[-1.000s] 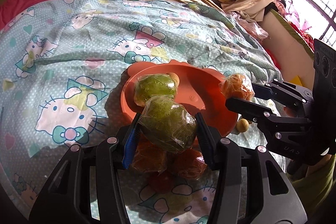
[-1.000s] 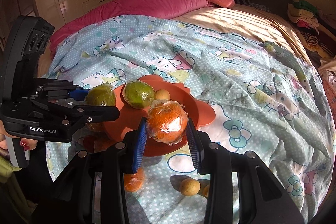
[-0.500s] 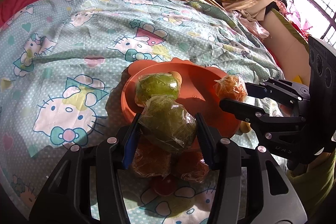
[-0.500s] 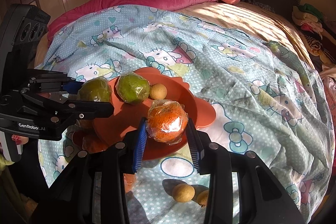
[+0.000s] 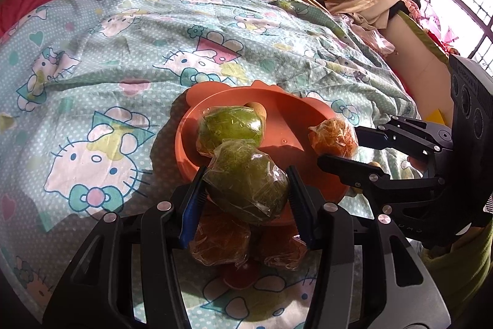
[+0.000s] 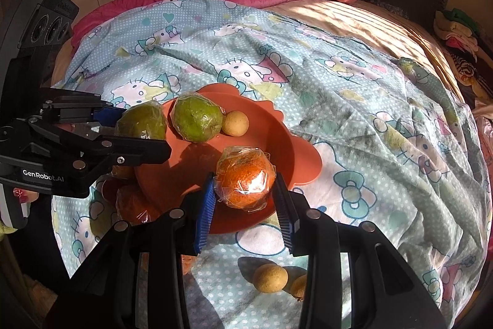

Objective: Organize fruits
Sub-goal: 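Carry the bagged green fruit and the bagged orange over the orange plate with both tools, then lower the bagged orange onto the plate and open the right tool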

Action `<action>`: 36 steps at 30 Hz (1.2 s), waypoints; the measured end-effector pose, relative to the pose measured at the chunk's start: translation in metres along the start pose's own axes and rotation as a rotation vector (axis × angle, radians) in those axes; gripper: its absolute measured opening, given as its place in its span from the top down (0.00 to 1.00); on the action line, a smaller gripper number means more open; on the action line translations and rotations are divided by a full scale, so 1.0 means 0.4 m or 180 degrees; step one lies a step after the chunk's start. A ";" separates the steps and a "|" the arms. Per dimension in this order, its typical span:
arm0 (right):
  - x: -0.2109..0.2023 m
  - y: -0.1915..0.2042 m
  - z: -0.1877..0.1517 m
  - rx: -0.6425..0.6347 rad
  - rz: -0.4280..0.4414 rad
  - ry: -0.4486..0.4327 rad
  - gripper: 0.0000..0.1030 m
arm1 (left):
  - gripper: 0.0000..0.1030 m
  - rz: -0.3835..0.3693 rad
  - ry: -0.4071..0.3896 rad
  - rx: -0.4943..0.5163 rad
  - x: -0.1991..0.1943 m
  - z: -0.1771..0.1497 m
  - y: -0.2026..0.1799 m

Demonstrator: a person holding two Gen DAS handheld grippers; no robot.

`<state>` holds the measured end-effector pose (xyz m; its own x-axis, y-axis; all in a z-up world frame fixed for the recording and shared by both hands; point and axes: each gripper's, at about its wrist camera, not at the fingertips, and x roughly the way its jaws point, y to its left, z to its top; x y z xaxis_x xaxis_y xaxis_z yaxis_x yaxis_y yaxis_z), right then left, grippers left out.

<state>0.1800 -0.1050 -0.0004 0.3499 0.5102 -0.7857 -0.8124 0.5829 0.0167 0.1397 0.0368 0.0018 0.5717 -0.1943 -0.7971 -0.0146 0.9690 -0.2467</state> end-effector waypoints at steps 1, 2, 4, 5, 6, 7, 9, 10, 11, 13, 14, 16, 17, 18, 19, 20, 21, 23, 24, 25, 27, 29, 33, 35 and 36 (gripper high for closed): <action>0.000 -0.001 -0.001 -0.0003 0.0001 0.0003 0.66 | 0.59 0.0003 0.0000 -0.0002 -0.002 0.000 0.000; 0.001 -0.001 -0.002 -0.0011 -0.0001 0.0007 0.65 | 0.59 0.0003 -0.0001 -0.0003 -0.002 0.000 0.000; 0.002 0.001 -0.003 -0.0041 -0.0014 0.0010 0.65 | 0.59 0.0001 0.0000 -0.0003 -0.001 0.000 0.000; 0.002 0.002 -0.004 -0.0047 -0.0015 0.0012 0.65 | 0.59 0.0001 0.0000 -0.0006 -0.001 0.000 0.000; 0.002 0.002 -0.005 -0.0051 -0.0016 0.0011 0.65 | 0.59 0.0001 0.0000 -0.0006 -0.001 0.000 -0.001; 0.002 0.002 -0.005 -0.0054 -0.0018 0.0012 0.65 | 0.59 0.0003 0.0001 -0.0004 0.001 0.000 -0.002; 0.002 0.004 -0.006 -0.0072 -0.0032 0.0018 0.65 | 0.59 0.0002 0.0001 -0.0004 -0.001 0.000 -0.001; 0.002 0.005 -0.007 -0.0087 -0.0042 0.0021 0.65 | 0.59 0.0003 0.0001 -0.0003 0.001 -0.001 -0.001; 0.002 0.008 -0.008 -0.0112 -0.0057 0.0024 0.65 | 0.59 0.0002 0.0001 -0.0003 0.000 0.000 -0.001; 0.003 0.013 -0.008 -0.0154 -0.0081 0.0030 0.65 | 0.59 0.0003 0.0005 -0.0003 0.001 0.000 -0.002; 0.005 0.015 -0.009 -0.0169 -0.0076 0.0035 0.65 | 0.59 0.0006 0.0005 -0.0001 0.002 -0.001 -0.003; 0.007 0.019 -0.010 -0.0208 -0.0069 0.0046 0.65 | 0.59 0.0003 0.0009 -0.0001 0.004 -0.002 -0.004; 0.008 0.021 -0.010 -0.0227 -0.0081 0.0051 0.65 | 0.59 0.0004 0.0009 0.0000 0.005 -0.002 -0.005; 0.010 0.023 -0.010 -0.0245 -0.0093 0.0056 0.65 | 0.59 0.0005 0.0011 0.0001 0.005 -0.002 -0.005; 0.010 0.023 -0.010 -0.0245 -0.0094 0.0058 0.65 | 0.59 0.0003 0.0010 -0.0003 0.005 -0.002 -0.004; 0.010 0.021 -0.010 -0.0236 -0.0086 0.0057 0.65 | 0.59 0.0004 0.0010 -0.0006 0.006 -0.002 -0.004; 0.010 0.022 -0.011 -0.0237 -0.0084 0.0056 0.65 | 0.59 0.0006 0.0011 0.0002 0.006 -0.001 -0.005; 0.011 0.023 -0.012 -0.0250 -0.0092 0.0060 0.65 | 0.59 0.0002 0.0013 0.0002 0.006 -0.001 -0.005; 0.011 0.023 -0.012 -0.0249 -0.0091 0.0060 0.65 | 0.59 0.0002 0.0015 0.0001 0.007 -0.002 -0.005; 0.011 0.023 -0.012 -0.0247 -0.0090 0.0059 0.65 | 0.59 0.0000 0.0016 0.0002 0.008 -0.002 -0.006; 0.011 0.023 -0.012 -0.0242 -0.0085 0.0057 0.65 | 0.59 0.0002 0.0017 0.0002 0.009 -0.002 -0.006; 0.011 0.024 -0.012 -0.0240 -0.0082 0.0057 0.65 | 0.59 0.0001 0.0018 0.0000 0.010 -0.001 -0.007; 0.011 0.024 -0.013 -0.0235 -0.0079 0.0055 0.65 | 0.59 -0.0001 0.0019 0.0002 0.010 -0.001 -0.007; 0.010 0.022 -0.014 -0.0234 -0.0076 0.0054 0.65 | 0.59 0.0003 0.0021 0.0006 0.012 -0.001 -0.008; 0.011 0.022 -0.014 -0.0234 -0.0076 0.0054 0.65 | 0.59 0.0005 0.0023 0.0009 0.013 -0.002 -0.009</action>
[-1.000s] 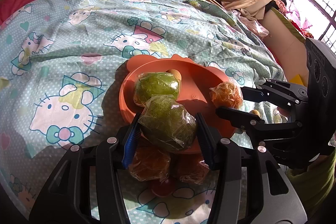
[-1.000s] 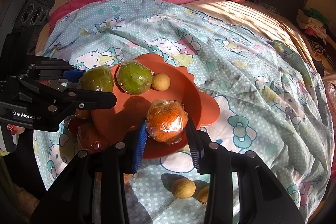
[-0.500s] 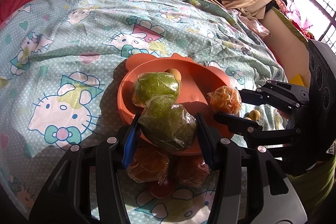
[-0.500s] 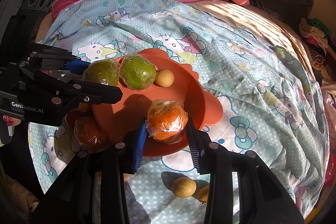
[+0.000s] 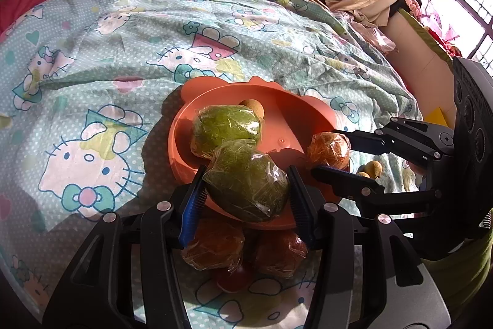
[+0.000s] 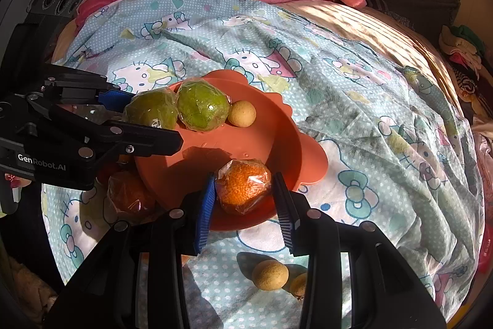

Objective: Organize fruits
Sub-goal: 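Lower the bagged orange onto the plate and open the right tool, then lower the bagged green fruit onto the plate and open the left tool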

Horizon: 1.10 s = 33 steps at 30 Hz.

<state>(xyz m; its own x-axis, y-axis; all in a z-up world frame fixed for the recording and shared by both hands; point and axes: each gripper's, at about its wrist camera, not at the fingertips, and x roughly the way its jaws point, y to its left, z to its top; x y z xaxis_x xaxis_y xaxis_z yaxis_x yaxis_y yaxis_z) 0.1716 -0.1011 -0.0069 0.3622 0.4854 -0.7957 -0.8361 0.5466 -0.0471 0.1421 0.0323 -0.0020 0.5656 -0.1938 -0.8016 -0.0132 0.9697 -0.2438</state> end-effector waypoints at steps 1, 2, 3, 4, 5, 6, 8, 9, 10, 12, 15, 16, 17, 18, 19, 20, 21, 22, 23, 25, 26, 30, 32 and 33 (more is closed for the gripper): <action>0.000 0.000 0.000 0.0005 0.0003 -0.0001 0.65 | 0.59 -0.0002 0.0001 -0.0003 0.001 0.001 0.000; -0.001 -0.001 -0.001 0.0010 0.0007 -0.0005 0.65 | 0.59 -0.0001 0.0002 -0.0004 0.001 0.001 0.000; -0.001 -0.002 -0.001 0.0016 0.0012 -0.0008 0.65 | 0.59 -0.0001 0.0002 0.0000 0.001 0.001 0.000; 0.000 -0.003 -0.001 0.0019 0.0014 -0.0008 0.65 | 0.59 0.0001 0.0001 0.0001 0.002 0.000 -0.001; 0.000 -0.003 -0.001 0.0016 0.0019 -0.0008 0.65 | 0.59 -0.0001 -0.0001 0.0002 0.002 0.000 -0.001; 0.000 -0.002 -0.001 0.0016 0.0015 -0.0006 0.65 | 0.59 -0.0007 0.0004 -0.0002 0.003 -0.001 -0.001; 0.000 -0.001 -0.001 0.0011 0.0012 -0.0007 0.65 | 0.59 -0.0012 0.0002 0.0001 0.004 -0.001 -0.003; -0.001 -0.001 0.000 0.0010 0.0011 -0.0007 0.65 | 0.59 -0.0009 0.0003 0.0004 0.004 0.000 -0.004; -0.001 -0.001 0.000 0.0013 0.0013 -0.0009 0.65 | 0.59 -0.0012 0.0005 -0.0002 0.004 0.000 -0.004; -0.001 0.001 0.000 0.0013 0.0012 -0.0012 0.65 | 0.59 -0.0009 0.0004 0.0000 0.003 0.000 -0.004; -0.004 0.002 0.000 0.0017 0.0019 -0.0022 0.64 | 0.59 -0.0009 0.0001 0.0000 0.002 0.001 -0.003; -0.005 0.002 0.000 0.0022 0.0027 -0.0027 0.63 | 0.59 -0.0007 -0.0002 0.0001 0.002 0.000 -0.004; -0.005 0.002 0.001 0.0024 0.0033 -0.0030 0.62 | 0.59 -0.0005 0.0000 -0.0002 0.001 0.003 -0.004; -0.006 0.003 0.001 0.0020 0.0031 -0.0031 0.62 | 0.59 -0.0004 0.0001 -0.0005 0.001 0.002 -0.004; -0.006 0.003 0.000 0.0022 0.0029 -0.0033 0.62 | 0.59 -0.0003 -0.0001 0.0001 0.000 0.003 -0.004; -0.007 0.003 0.000 0.0025 0.0030 -0.0035 0.62 | 0.59 -0.0006 0.0001 0.0001 0.000 0.003 -0.004; -0.008 0.004 0.000 0.0023 0.0032 -0.0037 0.61 | 0.59 -0.0004 -0.0001 0.0000 0.000 0.002 -0.004; -0.008 0.005 0.000 0.0022 0.0032 -0.0039 0.61 | 0.59 -0.0004 -0.0002 0.0000 -0.001 0.003 -0.004; -0.010 0.005 0.000 0.0026 0.0033 -0.0044 0.60 | 0.59 -0.0002 -0.0001 -0.0001 0.000 0.003 -0.004; -0.013 0.006 -0.001 0.0032 0.0041 -0.0056 0.59 | 0.59 0.0001 -0.0001 -0.0003 -0.002 0.004 -0.004; -0.016 0.005 -0.001 0.0043 0.0048 -0.0065 0.58 | 0.59 0.0002 -0.0001 -0.0002 -0.003 0.006 -0.003; -0.025 0.005 0.000 0.0074 0.0047 -0.0110 0.55 | 0.59 0.0009 -0.0010 -0.0013 -0.008 0.009 -0.001; -0.030 0.003 -0.002 0.0096 0.0018 -0.0131 0.49 | 0.59 0.0015 -0.0015 -0.0017 -0.010 0.008 0.000; -0.032 0.000 -0.002 0.0115 0.0004 -0.0139 0.48 | 0.59 0.0020 -0.0019 -0.0015 -0.011 0.008 0.001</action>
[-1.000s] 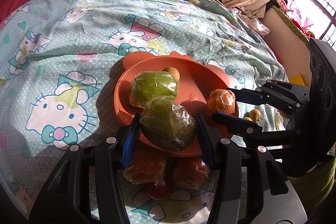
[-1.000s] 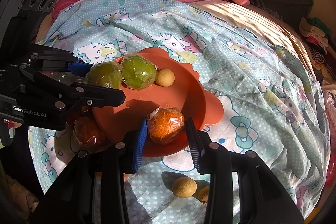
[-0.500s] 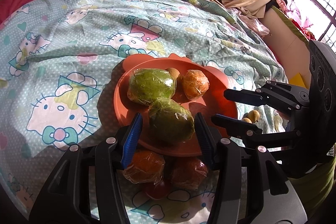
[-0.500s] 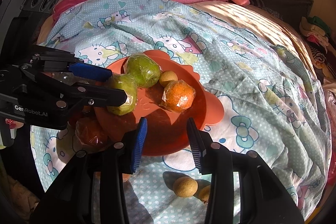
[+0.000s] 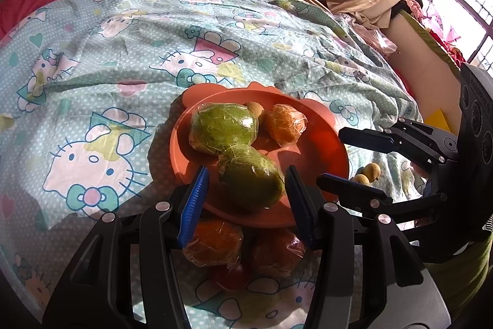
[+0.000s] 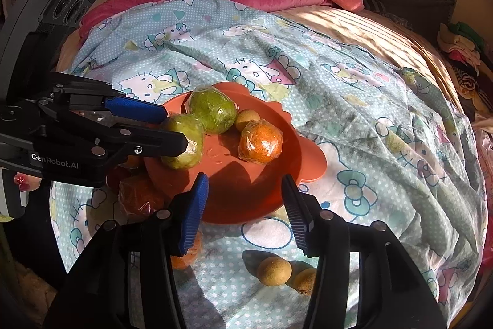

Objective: Organize fruits
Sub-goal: 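Lower the bagged green fruit onto the plate and open the left tool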

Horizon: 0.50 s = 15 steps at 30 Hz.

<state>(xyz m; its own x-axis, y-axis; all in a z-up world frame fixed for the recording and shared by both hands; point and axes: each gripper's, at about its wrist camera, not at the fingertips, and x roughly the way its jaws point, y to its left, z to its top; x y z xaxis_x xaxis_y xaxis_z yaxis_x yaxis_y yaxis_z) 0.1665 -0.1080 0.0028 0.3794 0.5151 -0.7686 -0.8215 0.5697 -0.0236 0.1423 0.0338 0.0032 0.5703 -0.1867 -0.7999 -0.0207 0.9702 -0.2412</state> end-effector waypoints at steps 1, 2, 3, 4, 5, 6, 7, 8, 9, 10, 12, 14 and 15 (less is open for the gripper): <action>-0.003 -0.003 -0.001 0.0020 0.0007 -0.0010 0.48 | 0.59 0.0001 0.0000 -0.0006 0.000 0.001 0.000; -0.006 -0.007 -0.002 0.0041 0.0014 -0.0022 0.48 | 0.59 -0.0001 0.0000 -0.0012 -0.002 0.000 0.000; -0.009 -0.010 -0.003 0.0058 0.0010 -0.0030 0.47 | 0.59 0.0004 -0.0001 -0.0011 -0.004 0.000 0.000; -0.011 -0.013 -0.004 0.0070 0.0000 -0.0039 0.46 | 0.59 0.0005 -0.0002 -0.0014 -0.005 -0.001 0.002; -0.015 -0.015 -0.005 0.0083 -0.0009 -0.0052 0.45 | 0.59 0.0003 -0.0004 -0.0013 -0.003 0.000 -0.002; -0.019 -0.018 -0.005 0.0098 -0.0014 -0.0065 0.45 | 0.59 0.0008 -0.0008 -0.0015 -0.004 0.000 -0.001; -0.023 -0.021 -0.006 0.0113 -0.0017 -0.0077 0.43 | 0.57 0.0013 -0.0011 -0.0020 -0.007 0.000 -0.001; -0.027 -0.024 -0.006 0.0129 -0.0020 -0.0092 0.42 | 0.57 0.0011 -0.0014 -0.0026 -0.009 0.000 0.001; -0.031 -0.028 -0.007 0.0140 -0.0026 -0.0106 0.41 | 0.57 0.0016 -0.0018 -0.0031 -0.011 0.000 0.000; -0.035 -0.031 -0.007 0.0151 -0.0034 -0.0117 0.41 | 0.57 0.0019 -0.0023 -0.0038 -0.014 0.000 0.001; -0.044 -0.037 -0.009 0.0177 -0.0047 -0.0141 0.38 | 0.56 0.0016 -0.0030 -0.0047 -0.019 -0.001 0.003; -0.051 -0.042 -0.010 0.0205 -0.0059 -0.0164 0.36 | 0.53 0.0015 -0.0041 -0.0059 -0.023 0.000 0.002; -0.054 -0.045 -0.011 0.0217 -0.0058 -0.0175 0.35 | 0.53 0.0018 -0.0050 -0.0059 -0.028 -0.001 0.002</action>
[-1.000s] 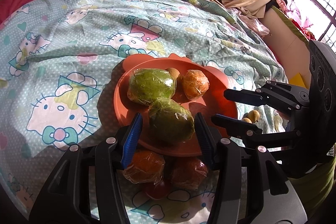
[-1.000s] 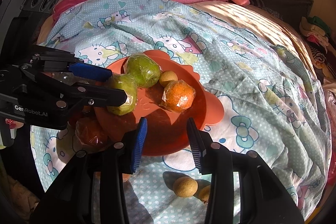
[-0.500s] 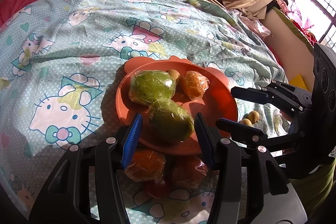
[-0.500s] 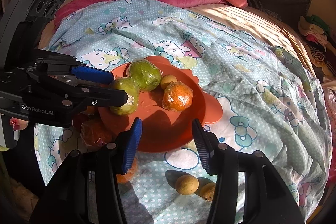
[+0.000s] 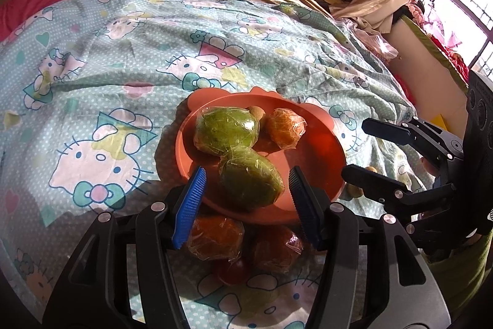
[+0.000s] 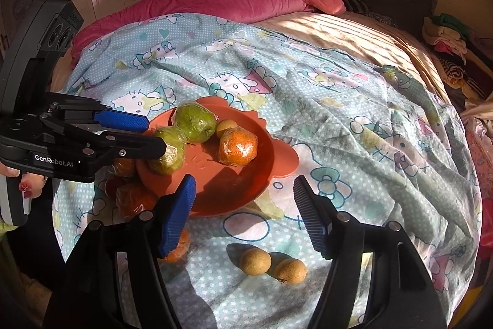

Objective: Organize fruits
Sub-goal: 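Lower the bagged green fruit onto the plate and open the left tool, then withdraw both open tools up and away from the plate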

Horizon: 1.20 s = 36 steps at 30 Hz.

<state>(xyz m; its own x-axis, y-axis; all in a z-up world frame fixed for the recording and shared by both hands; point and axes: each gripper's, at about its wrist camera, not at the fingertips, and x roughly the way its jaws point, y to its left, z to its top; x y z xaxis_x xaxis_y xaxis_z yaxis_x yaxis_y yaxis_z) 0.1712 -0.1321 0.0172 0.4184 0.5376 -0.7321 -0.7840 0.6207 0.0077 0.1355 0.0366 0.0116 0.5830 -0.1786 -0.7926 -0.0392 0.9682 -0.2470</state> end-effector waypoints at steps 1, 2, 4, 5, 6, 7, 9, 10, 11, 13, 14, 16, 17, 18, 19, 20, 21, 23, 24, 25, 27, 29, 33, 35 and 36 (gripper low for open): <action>-0.004 -0.003 -0.001 0.0016 -0.0004 -0.0013 0.34 | 0.52 0.0003 -0.0010 -0.0004 -0.004 0.000 0.000; -0.007 -0.006 0.000 0.0037 -0.0009 -0.0023 0.33 | 0.52 0.0003 -0.0020 -0.0005 -0.007 0.001 -0.001; -0.012 -0.010 0.001 0.0061 -0.0009 -0.0041 0.31 | 0.52 0.0010 -0.0040 -0.0011 -0.014 0.003 -0.003; -0.015 -0.012 0.001 0.0074 -0.0015 -0.0057 0.30 | 0.52 0.0012 -0.0051 -0.0017 -0.018 0.004 -0.003; -0.019 -0.014 0.001 0.0086 -0.0013 -0.0067 0.30 | 0.52 0.0016 -0.0063 -0.0023 -0.023 0.004 -0.003; -0.022 -0.016 0.002 0.0097 -0.0006 -0.0078 0.28 | 0.50 0.0021 -0.0075 -0.0028 -0.028 0.005 -0.004; -0.030 -0.019 0.002 0.0126 -0.0002 -0.0106 0.27 | 0.44 0.0029 -0.0106 -0.0040 -0.038 0.006 -0.005; -0.034 -0.022 0.003 0.0141 0.0004 -0.0119 0.24 | 0.44 0.0035 -0.0118 -0.0044 -0.043 0.007 -0.005; -0.039 -0.024 0.003 0.0157 0.0003 -0.0138 0.23 | 0.44 0.0033 -0.0130 -0.0048 -0.048 0.007 -0.006; -0.051 -0.032 0.004 0.0181 -0.0010 -0.0178 0.21 | 0.44 0.0046 -0.0152 -0.0056 -0.056 0.009 -0.008; -0.057 -0.036 0.005 0.0197 -0.0012 -0.0196 0.20 | 0.44 0.0054 -0.0161 -0.0061 -0.060 0.009 -0.008; -0.071 -0.045 0.007 0.0236 -0.0028 -0.0243 0.18 | 0.39 0.0063 -0.0179 -0.0066 -0.068 0.010 -0.011; -0.077 -0.050 0.008 0.0253 -0.0035 -0.0265 0.16 | 0.39 0.0073 -0.0191 -0.0065 -0.073 0.010 -0.013; -0.084 -0.055 0.009 0.0273 -0.0042 -0.0288 0.16 | 0.39 0.0081 -0.0200 -0.0068 -0.077 0.010 -0.015; -0.090 -0.059 0.009 0.0290 -0.0049 -0.0307 0.13 | 0.39 0.0086 -0.0210 -0.0071 -0.081 0.010 -0.016; -0.098 -0.064 0.008 0.0304 -0.0062 -0.0325 0.10 | 0.38 0.0096 -0.0218 -0.0073 -0.086 0.011 -0.018; -0.104 -0.067 0.009 0.0316 -0.0086 -0.0346 0.10 | 0.34 0.0108 -0.0225 -0.0075 -0.089 0.011 -0.020; -0.118 -0.076 0.009 0.0342 -0.0101 -0.0388 0.10 | 0.32 0.0121 -0.0243 -0.0063 -0.098 0.010 -0.025; -0.124 -0.080 0.009 0.0360 -0.0103 -0.0410 0.10 | 0.32 0.0127 -0.0252 -0.0060 -0.102 0.010 -0.028; -0.129 -0.083 0.009 0.0368 -0.0108 -0.0427 0.10 | 0.31 0.0132 -0.0259 -0.0058 -0.106 0.010 -0.030; -0.141 -0.087 0.009 0.0380 -0.0122 -0.0463 0.09 | 0.28 0.0139 -0.0277 -0.0051 -0.114 0.009 -0.037; -0.148 -0.088 0.010 0.0384 -0.0112 -0.0486 0.09 | 0.25 0.0149 -0.0289 -0.0047 -0.120 0.009 -0.042; -0.159 -0.086 0.010 0.0367 -0.0105 -0.0518 0.08 | 0.21 0.0173 -0.0316 -0.0046 -0.131 0.011 -0.050; -0.164 -0.082 0.010 0.0361 -0.0096 -0.0532 0.08 | 0.20 0.0183 -0.0328 -0.0049 -0.136 0.011 -0.053; -0.167 -0.082 0.010 0.0359 -0.0088 -0.0539 0.08 | 0.19 0.0189 -0.0334 -0.0051 -0.140 0.011 -0.054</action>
<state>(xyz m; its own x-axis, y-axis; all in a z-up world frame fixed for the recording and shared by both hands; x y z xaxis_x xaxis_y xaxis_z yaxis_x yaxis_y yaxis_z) 0.1708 -0.1859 0.0687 0.5175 0.6018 -0.6082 -0.7188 0.6914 0.0725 0.1074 0.0264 0.0636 0.6610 -0.1009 -0.7436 -0.0887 0.9735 -0.2109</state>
